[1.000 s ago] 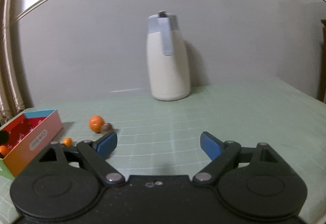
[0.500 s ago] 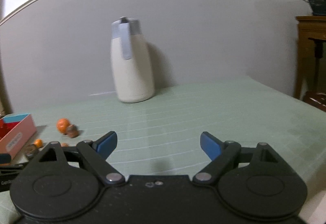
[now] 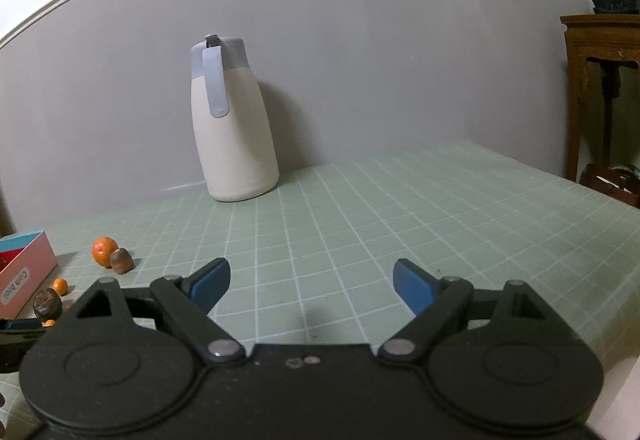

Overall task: Organize fruits
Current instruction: 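Move the left tool to a small kumquat and close its fingers on it, then carry the kumquat in the left tool into the box and open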

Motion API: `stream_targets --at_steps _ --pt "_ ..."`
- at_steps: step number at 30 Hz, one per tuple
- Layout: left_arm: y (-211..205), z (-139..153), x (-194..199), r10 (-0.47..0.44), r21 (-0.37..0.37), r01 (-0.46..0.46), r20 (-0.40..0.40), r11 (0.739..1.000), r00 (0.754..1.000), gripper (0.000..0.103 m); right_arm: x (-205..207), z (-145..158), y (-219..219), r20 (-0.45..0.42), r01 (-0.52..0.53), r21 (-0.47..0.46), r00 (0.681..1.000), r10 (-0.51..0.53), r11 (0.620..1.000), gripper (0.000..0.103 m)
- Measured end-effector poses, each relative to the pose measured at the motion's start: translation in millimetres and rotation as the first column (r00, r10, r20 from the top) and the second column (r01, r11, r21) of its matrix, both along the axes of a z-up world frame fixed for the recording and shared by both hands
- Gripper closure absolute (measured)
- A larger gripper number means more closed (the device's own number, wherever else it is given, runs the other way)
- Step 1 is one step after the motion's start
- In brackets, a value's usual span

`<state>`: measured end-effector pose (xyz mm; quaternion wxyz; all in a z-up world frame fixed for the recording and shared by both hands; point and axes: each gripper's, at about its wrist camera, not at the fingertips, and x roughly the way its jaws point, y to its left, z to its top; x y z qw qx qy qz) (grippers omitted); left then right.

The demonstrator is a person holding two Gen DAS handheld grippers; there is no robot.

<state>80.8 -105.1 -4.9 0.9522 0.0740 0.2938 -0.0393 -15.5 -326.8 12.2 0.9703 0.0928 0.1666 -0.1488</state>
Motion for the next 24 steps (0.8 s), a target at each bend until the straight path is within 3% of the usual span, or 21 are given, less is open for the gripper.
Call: stream_targets --at_steps 3,14,24 --pt "-1.7 -1.1 -1.5 -0.009 -0.004 0.009 0.007 1.000 1.000 0.072 0.5 0.6 0.8 -0.004 -0.007 0.000 1.000 0.007 1.000 0.015" --pt "-1.2 -1.6 -4.6 -0.024 -0.033 0.024 0.012 0.999 1.000 0.085 4.2 -1.7 1.8 -0.018 -0.019 0.013 1.000 0.020 1.000 0.015" --pt "-0.1 -2.8 -10.0 -0.024 -0.029 0.025 0.027 0.999 0.999 0.085 4.1 -1.7 3.4 -0.021 -0.031 0.017 0.999 0.031 0.999 0.015"
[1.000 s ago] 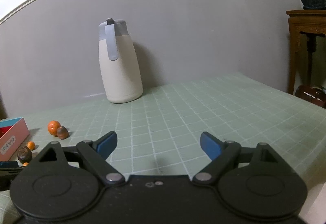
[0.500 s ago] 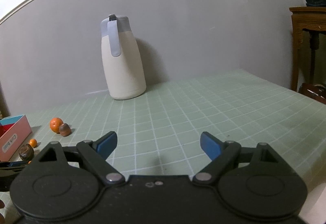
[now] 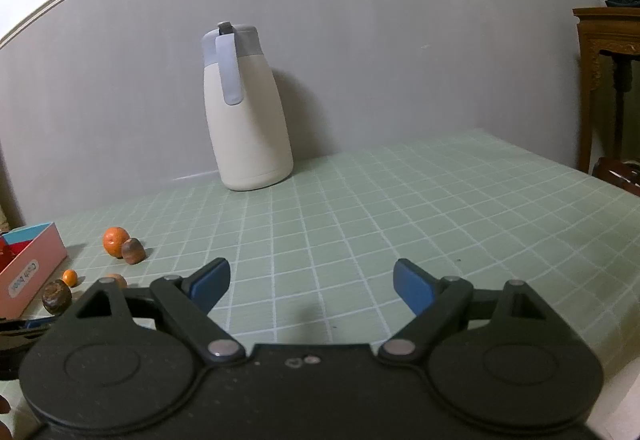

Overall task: Organize fruits
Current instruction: 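Carry the kumquat in the left tool into the box and open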

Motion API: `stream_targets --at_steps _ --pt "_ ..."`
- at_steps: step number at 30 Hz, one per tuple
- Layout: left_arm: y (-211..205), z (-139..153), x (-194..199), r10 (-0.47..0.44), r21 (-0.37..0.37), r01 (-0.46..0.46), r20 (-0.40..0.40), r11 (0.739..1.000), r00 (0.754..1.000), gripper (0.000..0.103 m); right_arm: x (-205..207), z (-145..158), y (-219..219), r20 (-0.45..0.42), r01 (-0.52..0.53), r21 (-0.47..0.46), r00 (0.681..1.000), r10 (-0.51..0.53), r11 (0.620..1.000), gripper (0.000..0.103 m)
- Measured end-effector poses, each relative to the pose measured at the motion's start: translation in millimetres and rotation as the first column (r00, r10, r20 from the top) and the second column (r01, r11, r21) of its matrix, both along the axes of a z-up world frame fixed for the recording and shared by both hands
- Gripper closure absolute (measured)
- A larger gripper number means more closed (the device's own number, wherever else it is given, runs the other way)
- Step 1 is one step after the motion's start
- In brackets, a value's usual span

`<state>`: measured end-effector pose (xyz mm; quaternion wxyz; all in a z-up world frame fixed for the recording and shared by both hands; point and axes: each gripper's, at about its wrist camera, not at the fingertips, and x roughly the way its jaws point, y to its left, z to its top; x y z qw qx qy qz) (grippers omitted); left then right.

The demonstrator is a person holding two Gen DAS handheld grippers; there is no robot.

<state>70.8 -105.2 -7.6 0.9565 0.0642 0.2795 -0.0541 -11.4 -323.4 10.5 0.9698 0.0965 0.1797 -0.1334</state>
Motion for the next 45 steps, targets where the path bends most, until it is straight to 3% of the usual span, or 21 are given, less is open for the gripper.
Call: stream_targets --at_steps 8,12,18,23,33,45 --pt "4.0 1.2 -2.0 -0.002 0.003 0.002 0.013 1.000 1.000 0.085 0.1 0.2 3.3 -0.002 -0.007 -0.005 1.000 0.007 1.000 0.015" --pt "11.5 14.5 -7.7 0.015 0.019 -0.016 0.076 1.000 0.997 0.085 0.6 0.6 5.5 -0.002 -0.010 0.000 1.000 0.010 1.000 0.015" --pt "42.4 39.8 -8.9 0.083 0.043 -0.092 0.174 0.995 0.981 0.085 6.1 2.7 17.1 -0.003 -0.038 0.001 0.999 0.038 0.999 0.015" --pt "78.7 47.5 -0.8 0.168 0.048 -0.181 0.196 0.982 0.966 0.085 12.8 4.4 32.7 -0.002 -0.078 -0.004 0.997 0.078 0.997 0.015" --pt "141.6 34.6 19.6 0.313 0.027 -0.319 0.135 0.947 0.940 0.085 28.7 2.8 68.0 -0.011 -0.155 -0.021 0.988 0.155 0.988 0.014" --pt "164.8 23.7 28.4 0.353 0.019 -0.354 0.058 0.935 0.934 0.085 45.0 -0.2 101.4 -0.017 -0.235 -0.027 0.972 0.234 0.972 0.015"
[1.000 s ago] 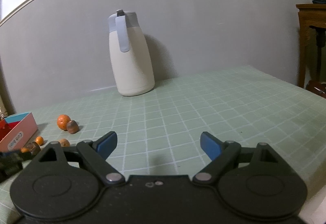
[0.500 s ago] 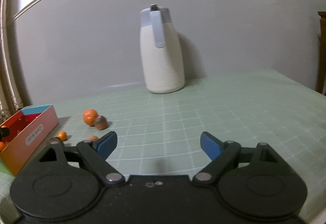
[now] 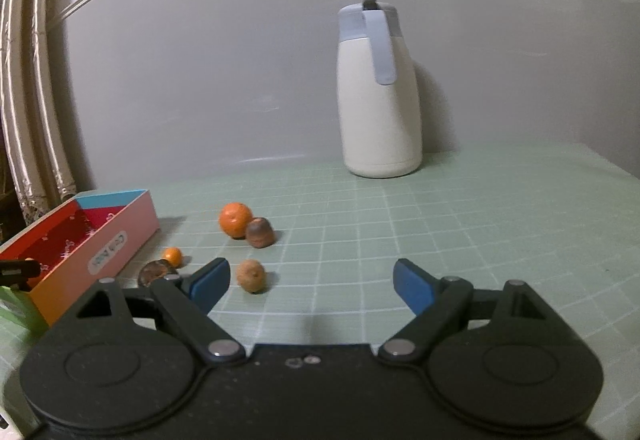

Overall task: Organize fruits
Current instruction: 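Carry the kumquat in the left tool into the box and open, then move the right tool to the tan round fruit and grasp it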

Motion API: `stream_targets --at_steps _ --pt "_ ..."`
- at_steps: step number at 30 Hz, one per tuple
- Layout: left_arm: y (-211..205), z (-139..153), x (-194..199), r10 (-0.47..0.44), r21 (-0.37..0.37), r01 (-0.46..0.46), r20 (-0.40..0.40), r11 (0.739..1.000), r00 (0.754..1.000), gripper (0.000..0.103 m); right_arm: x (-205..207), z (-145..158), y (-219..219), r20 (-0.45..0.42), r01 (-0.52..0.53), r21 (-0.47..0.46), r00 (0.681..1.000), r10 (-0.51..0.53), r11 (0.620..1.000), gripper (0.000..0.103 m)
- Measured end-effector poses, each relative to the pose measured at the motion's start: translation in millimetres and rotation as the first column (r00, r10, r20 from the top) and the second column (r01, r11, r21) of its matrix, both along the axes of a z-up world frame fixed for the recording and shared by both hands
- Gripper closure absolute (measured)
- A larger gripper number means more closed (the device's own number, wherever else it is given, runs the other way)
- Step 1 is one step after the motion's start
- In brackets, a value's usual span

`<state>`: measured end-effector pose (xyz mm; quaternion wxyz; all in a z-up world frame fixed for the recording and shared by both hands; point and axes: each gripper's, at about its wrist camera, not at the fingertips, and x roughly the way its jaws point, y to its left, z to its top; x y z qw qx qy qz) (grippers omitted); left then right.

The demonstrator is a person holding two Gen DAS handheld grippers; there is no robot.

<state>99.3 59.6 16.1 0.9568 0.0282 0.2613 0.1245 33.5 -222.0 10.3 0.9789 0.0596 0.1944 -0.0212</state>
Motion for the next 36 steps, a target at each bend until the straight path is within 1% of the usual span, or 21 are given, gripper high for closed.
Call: stream_targets --at_steps 4,12,17,19,20,21,22,23,24,26,28,36 --pt "5.6 0.6 3.8 0.013 -0.002 -0.013 -0.013 1.000 1.000 0.085 4.5 -1.3 7.6 -0.002 -0.019 0.000 1.000 0.019 1.000 0.015" --pt "20.4 2.7 3.5 0.033 -0.052 -0.035 -0.023 0.998 0.999 0.085 10.2 -2.6 17.8 -0.005 -0.045 0.006 0.999 0.045 0.999 0.015" --pt "24.4 5.0 -1.1 0.022 -0.044 -0.022 -0.013 0.999 1.000 0.083 14.4 -3.6 26.1 -0.007 -0.066 0.006 0.998 0.066 0.998 0.015" --pt "25.6 6.6 -3.1 0.024 -0.036 -0.024 -0.005 0.999 1.000 0.067 16.2 -3.9 29.0 -0.007 -0.072 0.009 0.997 0.072 0.997 0.015" --pt "26.0 7.7 -5.0 0.030 -0.027 -0.029 0.004 0.999 1.000 0.037 16.8 -4.3 30.3 -0.008 -0.075 0.010 0.997 0.075 0.997 0.015" --pt "26.3 9.5 -8.1 0.041 -0.014 -0.041 0.022 0.999 0.999 0.012 17.7 -4.6 31.8 -0.008 -0.078 0.011 0.997 0.078 0.997 0.015" --pt "26.0 11.5 -12.4 0.055 0.005 -0.055 0.051 0.998 0.997 0.008 18.6 -4.9 33.6 -0.008 -0.081 0.012 0.997 0.081 0.997 0.015" --pt "25.0 13.7 -17.1 0.060 0.027 -0.062 0.081 0.998 0.995 0.007 19.4 -5.3 35.7 -0.008 -0.085 0.012 0.996 0.085 0.996 0.015" --pt "24.6 15.8 -19.9 0.049 0.041 -0.053 0.093 0.998 0.994 0.007 20.0 -5.8 37.5 -0.009 -0.089 0.010 0.996 0.089 0.996 0.015" --pt "24.8 18.9 -23.4 0.029 0.059 -0.035 0.099 0.998 0.995 0.007 21.6 -6.7 41.3 -0.010 -0.097 0.008 0.995 0.097 0.995 0.015" --pt "27.9 20.8 -27.3 0.032 0.076 -0.040 0.108 0.996 0.994 0.007 23.3 -7.4 44.7 -0.011 -0.103 0.006 0.995 0.103 0.995 0.015" --pt "47.4 25.8 -43.4 0.055 0.044 -0.061 0.110 0.997 0.992 0.007 28.8 -9.8 53.4 -0.017 -0.116 0.010 0.993 0.116 0.993 0.015"
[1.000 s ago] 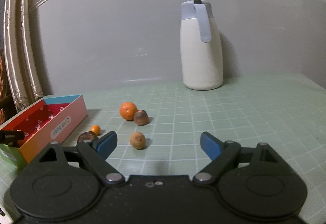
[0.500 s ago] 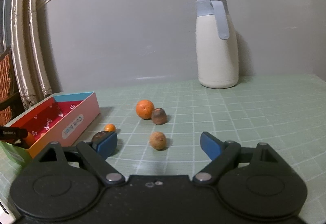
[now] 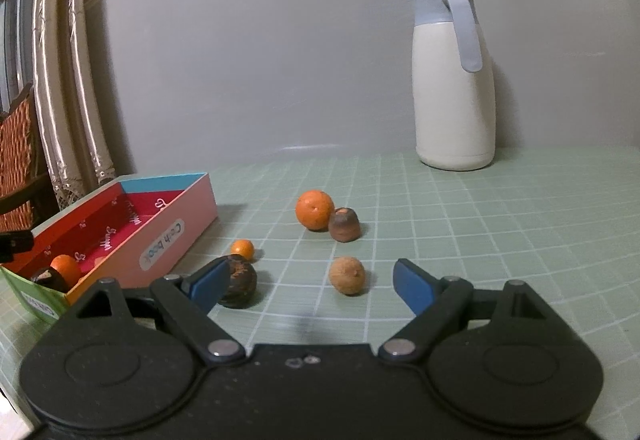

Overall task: Organize fruits
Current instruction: 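Move the right tool to the tan round fruit and grasp it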

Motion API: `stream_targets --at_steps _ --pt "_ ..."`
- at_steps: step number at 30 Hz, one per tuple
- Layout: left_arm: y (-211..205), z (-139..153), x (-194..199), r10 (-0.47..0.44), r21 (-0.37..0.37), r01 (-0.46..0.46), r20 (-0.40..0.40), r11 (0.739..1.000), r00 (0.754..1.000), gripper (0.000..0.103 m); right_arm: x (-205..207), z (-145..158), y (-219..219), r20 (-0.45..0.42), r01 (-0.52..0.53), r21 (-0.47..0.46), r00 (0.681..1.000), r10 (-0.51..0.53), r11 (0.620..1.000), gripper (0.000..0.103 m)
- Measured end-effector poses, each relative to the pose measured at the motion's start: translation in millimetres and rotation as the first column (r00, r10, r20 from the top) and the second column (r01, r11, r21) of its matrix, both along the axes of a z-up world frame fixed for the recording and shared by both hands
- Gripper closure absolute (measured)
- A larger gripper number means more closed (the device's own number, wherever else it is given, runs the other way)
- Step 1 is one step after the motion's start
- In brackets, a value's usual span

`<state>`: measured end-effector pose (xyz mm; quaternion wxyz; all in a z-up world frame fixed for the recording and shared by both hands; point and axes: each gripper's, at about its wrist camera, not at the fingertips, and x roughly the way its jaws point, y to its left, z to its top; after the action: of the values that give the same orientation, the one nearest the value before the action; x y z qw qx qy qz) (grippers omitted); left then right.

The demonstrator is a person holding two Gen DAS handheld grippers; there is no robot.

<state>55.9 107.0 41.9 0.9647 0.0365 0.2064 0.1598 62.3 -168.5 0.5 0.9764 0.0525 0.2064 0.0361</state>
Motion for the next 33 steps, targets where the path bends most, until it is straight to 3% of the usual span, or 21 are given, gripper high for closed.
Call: stream_targets --at_steps 15,24,33 --pt "14.9 -12.8 -19.2 0.004 -0.004 -0.004 -0.040 1.000 0.999 0.007 11.2 -4.6 16.9 -0.012 -0.023 0.000 1.000 0.023 1.000 0.015" --pt "21.7 -17.9 -22.4 0.011 -0.012 -0.011 -0.060 1.000 0.998 0.007 18.8 -6.1 16.0 -0.023 0.020 0.003 1.000 -0.020 1.000 0.015" --pt "33.2 -22.9 -20.8 0.034 -0.027 -0.037 -0.090 0.999 0.995 0.007 33.5 -7.2 3.6 -0.072 0.103 0.000 0.992 -0.102 0.995 0.026"
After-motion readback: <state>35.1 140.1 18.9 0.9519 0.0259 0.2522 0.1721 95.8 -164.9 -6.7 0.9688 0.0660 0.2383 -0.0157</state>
